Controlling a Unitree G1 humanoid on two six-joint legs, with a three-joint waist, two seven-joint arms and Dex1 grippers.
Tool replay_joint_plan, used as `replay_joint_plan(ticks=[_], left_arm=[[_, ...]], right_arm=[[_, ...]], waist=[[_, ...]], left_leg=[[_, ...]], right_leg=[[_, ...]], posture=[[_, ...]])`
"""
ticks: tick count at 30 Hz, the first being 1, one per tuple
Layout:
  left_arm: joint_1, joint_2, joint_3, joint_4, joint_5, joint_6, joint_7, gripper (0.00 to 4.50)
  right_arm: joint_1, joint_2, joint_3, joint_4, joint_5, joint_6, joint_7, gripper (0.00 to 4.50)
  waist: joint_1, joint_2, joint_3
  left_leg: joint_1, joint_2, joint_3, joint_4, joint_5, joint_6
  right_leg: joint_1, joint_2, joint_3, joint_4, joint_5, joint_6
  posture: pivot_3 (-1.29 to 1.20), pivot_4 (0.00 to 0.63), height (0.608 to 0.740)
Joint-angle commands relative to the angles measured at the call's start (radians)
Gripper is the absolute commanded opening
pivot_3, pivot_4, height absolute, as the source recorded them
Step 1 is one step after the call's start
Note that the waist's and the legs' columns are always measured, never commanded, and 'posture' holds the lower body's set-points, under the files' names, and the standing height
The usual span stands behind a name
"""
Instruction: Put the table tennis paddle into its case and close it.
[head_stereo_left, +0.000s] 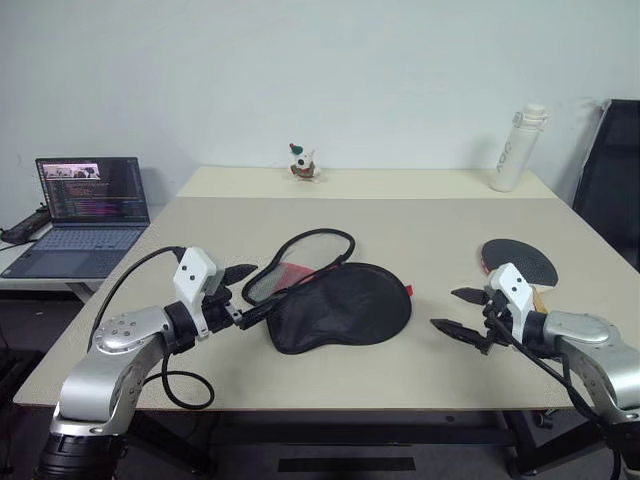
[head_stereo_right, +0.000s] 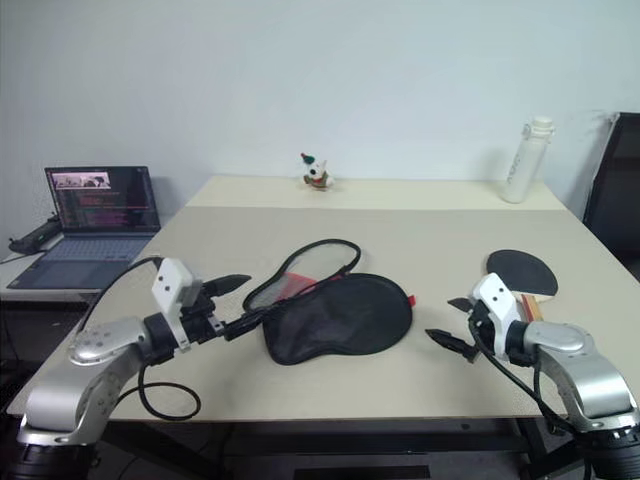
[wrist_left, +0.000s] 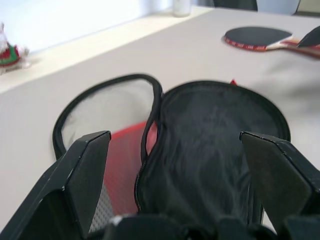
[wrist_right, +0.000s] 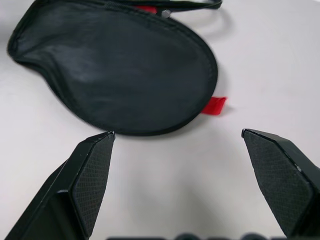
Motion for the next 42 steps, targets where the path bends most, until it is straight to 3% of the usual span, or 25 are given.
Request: replay_joint_plan(ticks=[1, 8, 13, 15, 17, 24, 32, 42], left_arm=[[-0.028, -0.019, -0.005, 0.023, 0.016, -0.057, 0.000, 4.50], [-0.098, -0.026, -0.020, 0.156, 0.010, -0.085, -0.067, 4.50], [-0.140, 0.036, -0.019, 0.269, 0.003, -0.044, -0.177, 4.50], [-0.135, 0.090, -0.027, 0.330, -0.001, -0.032, -0.274, 4.50], [-0.135, 0.127, -0.053, 0.397, 0.015, -0.021, -0.345, 4.50], [-0.227, 0.126, -0.143, 0.575, 0.058, -0.006, -0.454, 4.50], [-0.267, 0.070, -0.203, 0.641, 0.098, 0.018, -0.486, 4.50], [-0.306, -0.060, -0.182, 0.627, 0.070, 0.108, -0.395, 4.50]], right_arm=[[0.005, -0.030, -0.040, -0.053, 0.019, 0.016, -0.001, 4.47], [-0.019, -0.061, -0.108, -0.140, 0.101, 0.139, -0.029, 4.47], [-0.079, -0.075, -0.175, -0.264, 0.307, 0.331, -0.031, 4.47], [-0.095, -0.076, -0.145, -0.318, 0.346, 0.368, -0.041, 4.47], [-0.100, -0.075, -0.117, -0.342, 0.343, 0.363, -0.057, 4.47], [-0.047, -0.120, -0.099, -0.379, 0.302, 0.306, -0.052, 4.47], [-0.020, -0.120, -0.077, -0.372, 0.241, 0.225, -0.070, 4.47], [-0.024, -0.104, -0.070, -0.344, 0.224, 0.196, -0.092, 4.47]], waist=[[0.001, 0.000, 0.000], [0.005, 0.000, 0.000], [-0.002, 0.000, 0.000], [-0.001, 0.000, 0.000], [-0.003, 0.000, 0.000], [0.013, -0.001, 0.000], [0.018, -0.001, 0.000], [0.027, -0.001, 0.000]], left_leg=[[0.000, 0.000, 0.000, 0.000, 0.000, 0.000], [0.000, 0.000, 0.000, 0.001, 0.000, 0.000], [0.000, 0.000, 0.000, 0.001, 0.000, 0.000], [0.000, 0.000, -0.001, 0.001, 0.000, 0.000], [0.000, 0.001, 0.000, 0.000, 0.000, 0.000], [-0.001, 0.000, -0.001, 0.001, 0.000, 0.000], [-0.001, 0.001, -0.001, 0.001, 0.000, 0.000], [-0.001, 0.000, -0.001, 0.001, 0.000, 0.000]], right_leg=[[0.000, 0.000, 0.000, 0.000, 0.000, 0.000], [0.000, 0.000, 0.000, 0.000, 0.000, -0.001], [0.000, 0.002, 0.000, 0.000, 0.000, 0.000], [0.000, 0.001, -0.001, 0.000, 0.000, -0.001], [0.000, 0.001, -0.001, -0.001, -0.001, -0.003], [0.000, 0.000, -0.001, -0.001, -0.003, -0.005], [-0.001, 0.000, -0.001, -0.001, -0.003, -0.005], [0.000, -0.001, -0.001, -0.001, -0.001, -0.002]], posture=[[0.00, 0.150, 0.740], [0.00, 0.150, 0.740], [0.00, 0.150, 0.740], [0.00, 0.150, 0.740], [0.00, 0.150, 0.740], [0.00, 0.150, 0.740], [0.00, 0.150, 0.740], [0.00, 0.150, 0.740]])
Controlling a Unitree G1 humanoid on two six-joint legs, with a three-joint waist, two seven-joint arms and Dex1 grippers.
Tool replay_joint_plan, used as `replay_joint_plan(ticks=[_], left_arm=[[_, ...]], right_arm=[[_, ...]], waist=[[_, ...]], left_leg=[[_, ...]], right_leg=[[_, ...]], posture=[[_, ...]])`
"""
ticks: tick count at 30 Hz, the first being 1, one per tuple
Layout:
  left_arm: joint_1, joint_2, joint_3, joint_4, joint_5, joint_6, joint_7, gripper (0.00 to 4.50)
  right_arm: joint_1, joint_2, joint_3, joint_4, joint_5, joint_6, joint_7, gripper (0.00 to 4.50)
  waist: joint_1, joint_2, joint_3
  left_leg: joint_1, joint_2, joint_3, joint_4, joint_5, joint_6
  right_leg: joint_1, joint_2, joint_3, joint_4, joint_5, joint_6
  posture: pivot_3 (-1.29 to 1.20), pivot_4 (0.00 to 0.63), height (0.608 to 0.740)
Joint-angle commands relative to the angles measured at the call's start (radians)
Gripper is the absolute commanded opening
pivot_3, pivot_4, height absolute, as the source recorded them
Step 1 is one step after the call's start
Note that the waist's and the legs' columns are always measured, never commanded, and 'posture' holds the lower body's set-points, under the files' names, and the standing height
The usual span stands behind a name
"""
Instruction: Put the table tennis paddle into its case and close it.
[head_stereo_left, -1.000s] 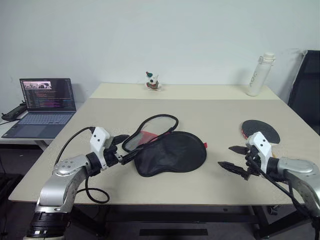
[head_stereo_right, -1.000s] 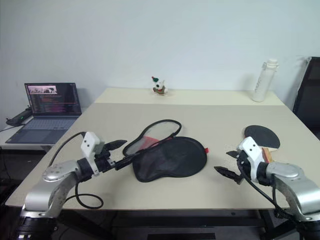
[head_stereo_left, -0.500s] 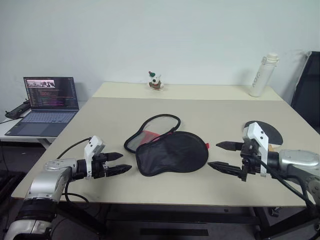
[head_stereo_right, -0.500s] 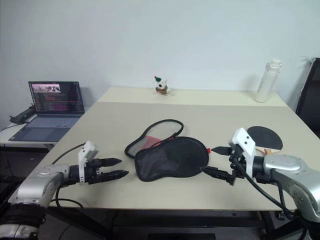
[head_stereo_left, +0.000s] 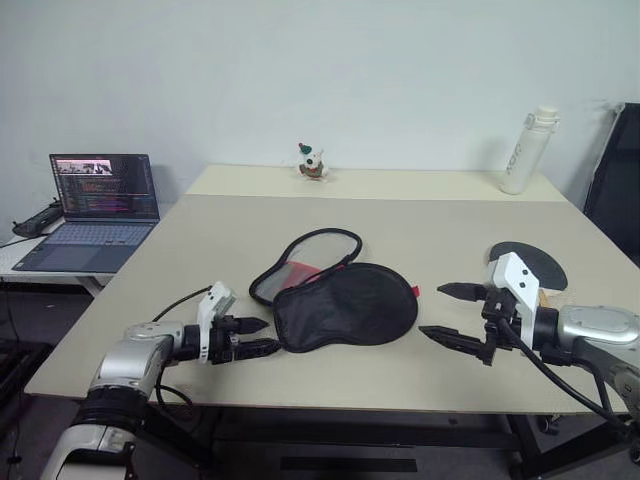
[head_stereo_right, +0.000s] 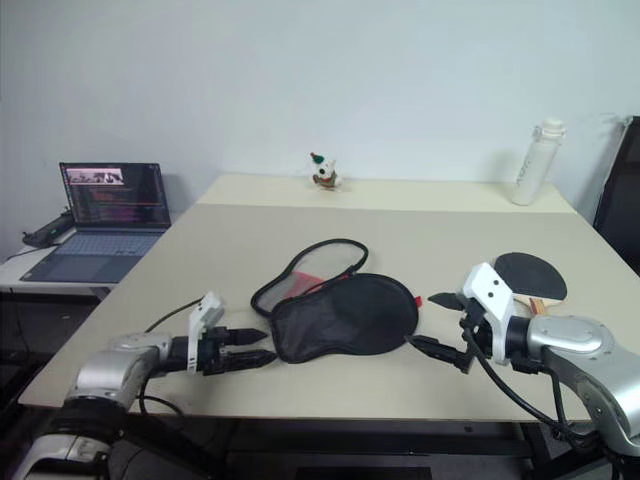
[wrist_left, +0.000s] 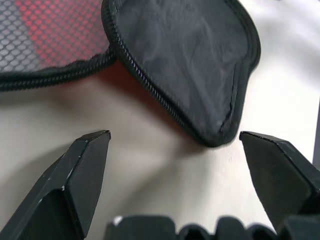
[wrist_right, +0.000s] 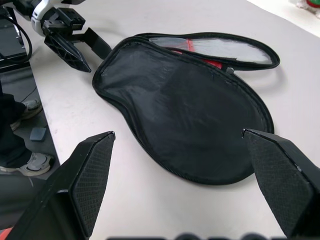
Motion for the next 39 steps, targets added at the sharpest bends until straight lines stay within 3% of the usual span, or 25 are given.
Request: replay_joint_plan(ticks=[1, 7, 15, 18, 21, 28, 35, 39], left_arm=[[-0.034, -0.041, 0.010, -0.024, -0.023, 0.039, 0.034, 4.50], [-0.065, -0.126, 0.012, -0.048, -0.034, 0.113, 0.107, 4.50], [-0.095, -0.217, 0.060, -0.193, -0.150, 0.324, 0.205, 1.92], [-0.126, -0.302, 0.136, -0.244, -0.244, 0.422, 0.310, 0.76], [-0.143, -0.390, 0.165, -0.270, -0.286, 0.453, 0.397, 0.02], [-0.241, -0.570, 0.149, -0.116, -0.244, 0.343, 0.512, 0.02], [-0.299, -0.613, 0.102, 0.047, -0.170, 0.202, 0.502, 0.02], [-0.300, -0.618, 0.100, 0.079, -0.154, 0.173, 0.506, 0.90]], right_arm=[[-0.011, 0.008, 0.002, -0.003, -0.009, -0.027, -0.008, 4.47], [-0.002, 0.017, -0.006, -0.004, -0.015, -0.031, -0.020, 4.47], [0.014, 0.013, -0.028, -0.020, -0.005, -0.023, -0.040, 4.50], [0.027, -0.005, -0.053, -0.013, -0.007, -0.025, -0.036, 4.50], [0.040, -0.027, -0.079, -0.002, -0.011, -0.031, -0.025, 4.50], [0.049, -0.084, -0.094, 0.047, -0.050, -0.076, 0.014, 4.50], [0.039, -0.110, -0.096, 0.080, -0.063, -0.091, 0.036, 4.50], [0.047, -0.082, -0.115, 0.081, -0.022, -0.039, 0.005, 4.50]], waist=[[0.001, 0.000, 0.000], [-0.001, 0.000, 0.000], [-0.002, 0.000, 0.000], [-0.001, 0.000, 0.000], [-0.002, 0.000, 0.000], [0.000, -0.001, 0.000], [-0.003, -0.001, 0.000], [-0.003, -0.001, 0.000]], left_leg=[[0.000, 0.000, 0.000, 0.000, 0.000, 0.000], [0.000, -0.001, 0.000, 0.000, 0.000, 0.000], [0.000, 0.000, -0.001, 0.000, 0.000, 0.000], [0.000, 0.000, -0.001, 0.000, 0.000, 0.000], [0.000, -0.001, -0.001, 0.001, 0.000, 0.000], [0.000, -0.007, 0.000, 0.001, 0.000, 0.000], [0.000, -0.008, 0.000, 0.001, 0.000, 0.000], [0.000, -0.008, 0.000, 0.001, 0.000, 0.000]], right_leg=[[0.000, 0.000, 0.000, 0.000, 0.000, 0.000], [0.000, 0.000, 0.000, 0.000, 0.001, 0.002], [0.000, 0.000, 0.000, 0.000, 0.002, 0.003], [0.000, 0.000, 0.000, 0.000, 0.002, 0.003], [0.000, 0.000, 0.000, 0.000, 0.002, 0.004], [0.001, 0.001, 0.000, 0.000, 0.002, 0.004], [0.001, 0.001, 0.001, 0.000, 0.002, 0.004], [0.001, 0.001, 0.001, 0.000, 0.002, 0.004]], posture=[[0.00, 0.150, 0.740], [0.00, 0.150, 0.740], [0.00, 0.150, 0.740], [0.00, 0.150, 0.740], [0.00, 0.150, 0.740], [0.00, 0.150, 0.740], [0.00, 0.150, 0.740], [0.00, 0.150, 0.740]])
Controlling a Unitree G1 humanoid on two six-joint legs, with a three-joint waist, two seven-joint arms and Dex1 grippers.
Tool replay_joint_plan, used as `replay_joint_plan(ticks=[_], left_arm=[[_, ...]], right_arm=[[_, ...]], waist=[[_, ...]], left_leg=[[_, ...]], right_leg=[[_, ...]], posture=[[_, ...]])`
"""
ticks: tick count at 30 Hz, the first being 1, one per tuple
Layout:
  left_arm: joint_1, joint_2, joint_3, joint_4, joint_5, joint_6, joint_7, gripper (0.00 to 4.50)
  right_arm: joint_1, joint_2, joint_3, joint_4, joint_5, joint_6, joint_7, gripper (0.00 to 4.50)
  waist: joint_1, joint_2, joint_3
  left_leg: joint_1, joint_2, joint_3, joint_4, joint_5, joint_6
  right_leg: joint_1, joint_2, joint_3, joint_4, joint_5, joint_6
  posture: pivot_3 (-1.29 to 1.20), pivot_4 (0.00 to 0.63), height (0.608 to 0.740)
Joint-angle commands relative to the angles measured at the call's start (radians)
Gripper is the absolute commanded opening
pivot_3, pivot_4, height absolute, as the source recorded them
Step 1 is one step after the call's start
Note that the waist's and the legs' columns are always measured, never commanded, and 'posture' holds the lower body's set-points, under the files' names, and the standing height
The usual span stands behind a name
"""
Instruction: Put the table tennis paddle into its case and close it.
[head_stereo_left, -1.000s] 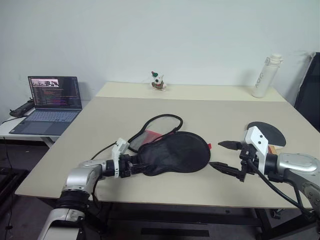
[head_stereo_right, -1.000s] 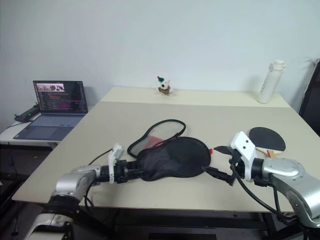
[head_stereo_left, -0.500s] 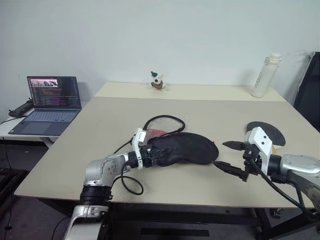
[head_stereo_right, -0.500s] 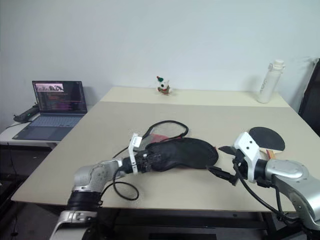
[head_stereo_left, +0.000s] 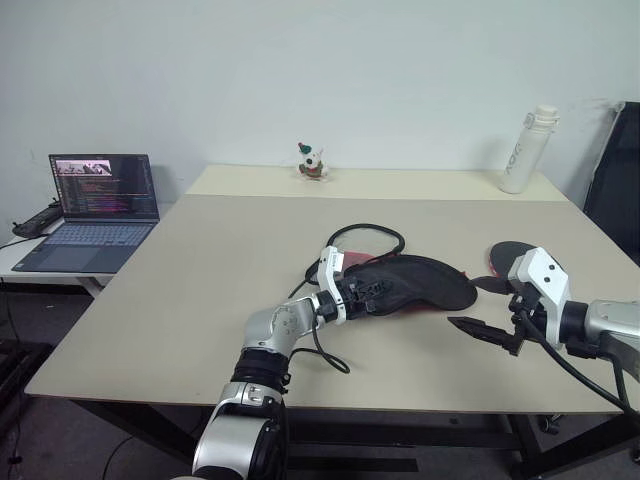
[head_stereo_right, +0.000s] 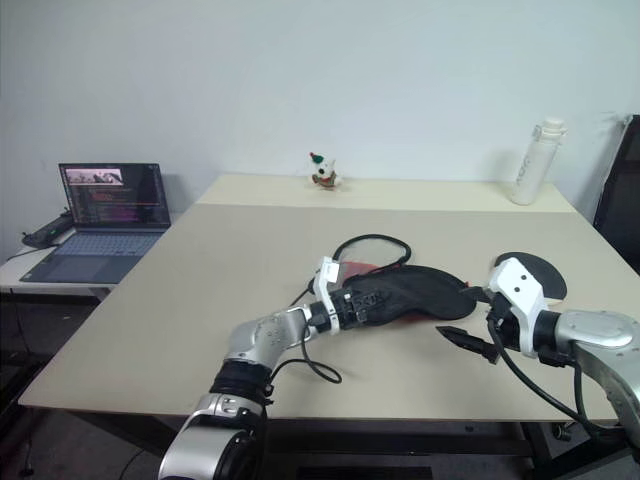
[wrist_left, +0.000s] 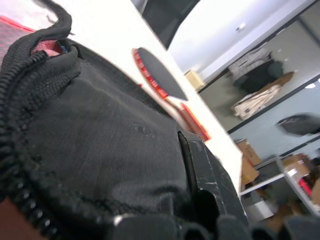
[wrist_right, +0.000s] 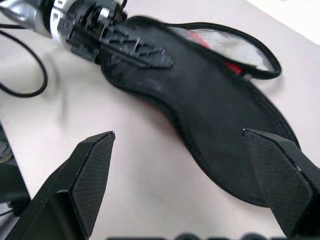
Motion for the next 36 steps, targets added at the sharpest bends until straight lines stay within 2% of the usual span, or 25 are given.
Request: replay_joint_plan(ticks=[1, 5, 7, 10, 15, 19, 23, 26, 36], left_arm=[[-0.025, -0.007, -0.002, -0.004, 0.006, -0.042, -0.013, 1.24], [0.008, 0.038, -0.072, -0.068, 0.037, -0.030, -0.075, 2.63], [0.043, 0.107, -0.141, -0.136, 0.069, -0.028, -0.149, 3.38], [0.108, 0.274, -0.230, -0.244, 0.124, -0.047, -0.270, 4.39], [0.201, 0.523, -0.300, -0.345, 0.224, -0.192, -0.419, 4.39], [0.252, 0.630, -0.254, -0.402, 0.204, -0.274, -0.516, 4.39], [0.274, 0.675, -0.197, -0.439, 0.160, -0.309, -0.573, 4.39], [0.277, 0.692, -0.164, -0.441, 0.165, -0.343, -0.566, 4.39], [0.247, 0.668, -0.113, -0.488, 0.109, -0.316, -0.537, 4.39]], right_arm=[[-0.006, 0.025, -0.055, -0.015, 0.045, 0.043, -0.033, 4.50], [-0.014, 0.066, -0.059, -0.036, 0.095, 0.127, -0.086, 4.50], [-0.019, 0.080, -0.060, -0.048, 0.123, 0.175, -0.115, 4.50], [-0.024, 0.107, -0.071, -0.068, 0.174, 0.262, -0.173, 4.50], [-0.079, 0.222, -0.112, -0.064, 0.280, 0.457, -0.339, 4.50], [-0.130, 0.339, -0.129, -0.032, 0.315, 0.562, -0.463, 4.50], [-0.155, 0.442, -0.107, -0.003, 0.279, 0.595, -0.559, 4.50], [-0.154, 0.473, -0.065, 0.023, 0.185, 0.520, -0.618, 4.50], [-0.186, 0.480, -0.033, 0.179, -0.054, 0.239, -0.666, 4.50]], waist=[[0.000, 0.000, 0.000], [0.000, 0.000, 0.000], [-0.003, 0.000, 0.000], [-0.009, 0.000, 0.000], [-0.012, 0.001, 0.000], [-0.002, 0.001, 0.000], [0.003, 0.001, 0.000], [0.001, 0.001, 0.000], [-0.002, 0.001, 0.000]], left_leg=[[0.000, 0.000, 0.000, 0.000, 0.000, 0.000], [0.000, 0.000, 0.000, 0.000, 0.000, 0.000], [0.000, 0.000, 0.000, 0.000, 0.000, 0.000], [0.000, 0.001, 0.000, -0.001, 0.000, 0.000], [0.001, 0.008, 0.000, -0.001, 0.000, 0.000], [0.000, 0.008, 0.000, -0.001, 0.000, 0.000], [-0.001, 0.007, -0.001, -0.001, 0.000, 0.000], [-0.001, 0.007, -0.001, -0.001, 0.000, 0.000], [-0.001, 0.008, 0.000, -0.001, 0.000, 0.000]], right_leg=[[0.000, 0.000, 0.000, 0.000, 0.000, 0.000], [0.000, 0.000, 0.000, 0.000, 0.000, 0.000], [0.000, 0.000, 0.000, 0.000, 0.000, 0.000], [-0.001, 0.001, 0.001, 0.001, 0.000, -0.001], [-0.001, 0.002, 0.000, 0.001, -0.002, -0.004], [-0.001, 0.000, 0.000, 0.000, -0.004, -0.008], [-0.001, 0.000, -0.001, 0.000, -0.004, -0.008], [-0.001, 0.000, -0.001, 0.000, -0.004, -0.008], [-0.001, 0.001, -0.001, 0.000, -0.001, -0.004]], posture=[[0.00, 0.150, 0.740], [0.00, 0.150, 0.740], [0.00, 0.150, 0.740], [0.00, 0.150, 0.740], [0.00, 0.150, 0.740], [0.00, 0.150, 0.740], [0.00, 0.150, 0.740], [0.00, 0.150, 0.740], [0.00, 0.150, 0.740]])
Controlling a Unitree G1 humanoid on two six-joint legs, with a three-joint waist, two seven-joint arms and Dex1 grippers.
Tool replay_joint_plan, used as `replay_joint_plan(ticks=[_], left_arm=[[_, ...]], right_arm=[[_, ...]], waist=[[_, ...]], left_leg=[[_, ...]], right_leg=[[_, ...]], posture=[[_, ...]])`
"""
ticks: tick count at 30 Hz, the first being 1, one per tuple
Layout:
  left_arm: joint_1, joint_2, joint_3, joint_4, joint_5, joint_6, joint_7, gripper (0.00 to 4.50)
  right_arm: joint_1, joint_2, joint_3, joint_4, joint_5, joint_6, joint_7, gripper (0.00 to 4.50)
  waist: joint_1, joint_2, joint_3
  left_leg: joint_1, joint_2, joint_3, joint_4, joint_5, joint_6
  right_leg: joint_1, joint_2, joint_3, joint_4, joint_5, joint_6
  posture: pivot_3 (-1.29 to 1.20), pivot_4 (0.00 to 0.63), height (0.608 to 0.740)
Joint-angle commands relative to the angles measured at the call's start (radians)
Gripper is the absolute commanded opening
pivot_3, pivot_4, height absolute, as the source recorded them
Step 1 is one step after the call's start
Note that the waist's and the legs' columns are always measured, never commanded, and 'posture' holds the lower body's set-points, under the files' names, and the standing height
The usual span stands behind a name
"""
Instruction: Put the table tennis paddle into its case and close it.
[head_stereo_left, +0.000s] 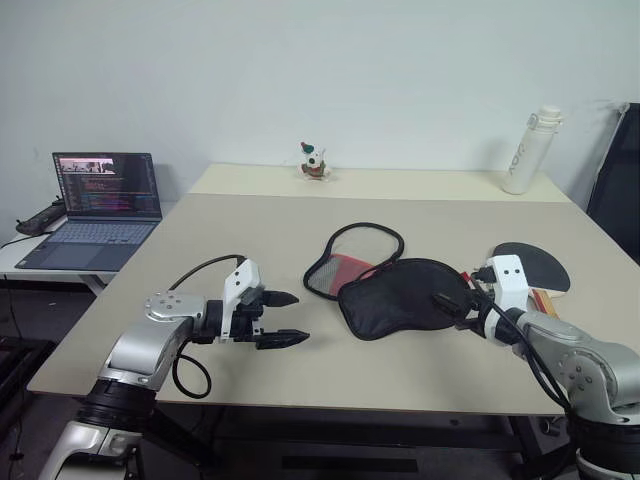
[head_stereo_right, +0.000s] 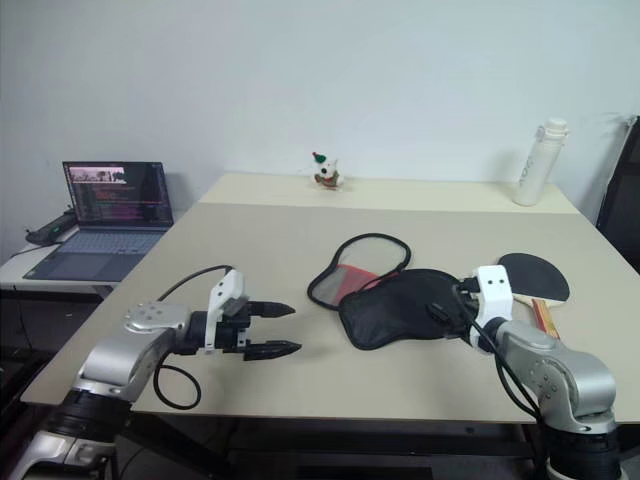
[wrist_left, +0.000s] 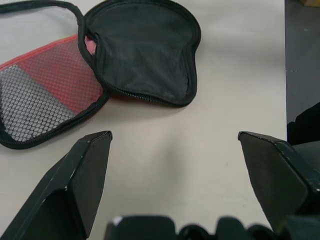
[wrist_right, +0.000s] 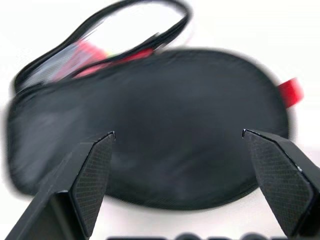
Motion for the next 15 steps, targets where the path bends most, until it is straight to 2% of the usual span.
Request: replay_joint_plan(ticks=[1, 8, 15], left_arm=[[-0.041, -0.006, 0.057, -0.057, -0.058, 0.015, 0.005, 4.39], [-0.117, 0.006, 0.061, -0.011, -0.058, 0.015, -0.002, 4.39], [-0.119, 0.008, 0.065, -0.007, -0.054, 0.015, 0.003, 4.39]], right_arm=[[-0.021, 0.011, -0.008, 0.055, -0.064, -0.081, -0.018, 4.50], [-0.044, 0.105, -0.037, 0.244, -0.127, -0.160, -0.065, 4.50], [-0.067, 0.200, -0.088, 0.226, -0.024, -0.069, -0.058, 4.50]], waist=[[0.000, 0.000, 0.000], [-0.008, 0.000, 0.000], [-0.025, 0.001, 0.000]], left_leg=[[0.000, 0.000, 0.000, 0.000, 0.000, 0.000], [0.001, 0.000, 0.001, 0.000, 0.000, 0.000], [0.001, 0.000, 0.000, -0.001, 0.000, 0.000]], right_leg=[[0.000, 0.000, 0.000, 0.000, 0.000, 0.000], [0.000, 0.002, 0.001, 0.001, 0.001, 0.001], [0.000, 0.002, 0.001, 0.001, 0.001, 0.001]], posture=[[0.00, 0.150, 0.740], [0.00, 0.150, 0.740], [0.00, 0.150, 0.740]])
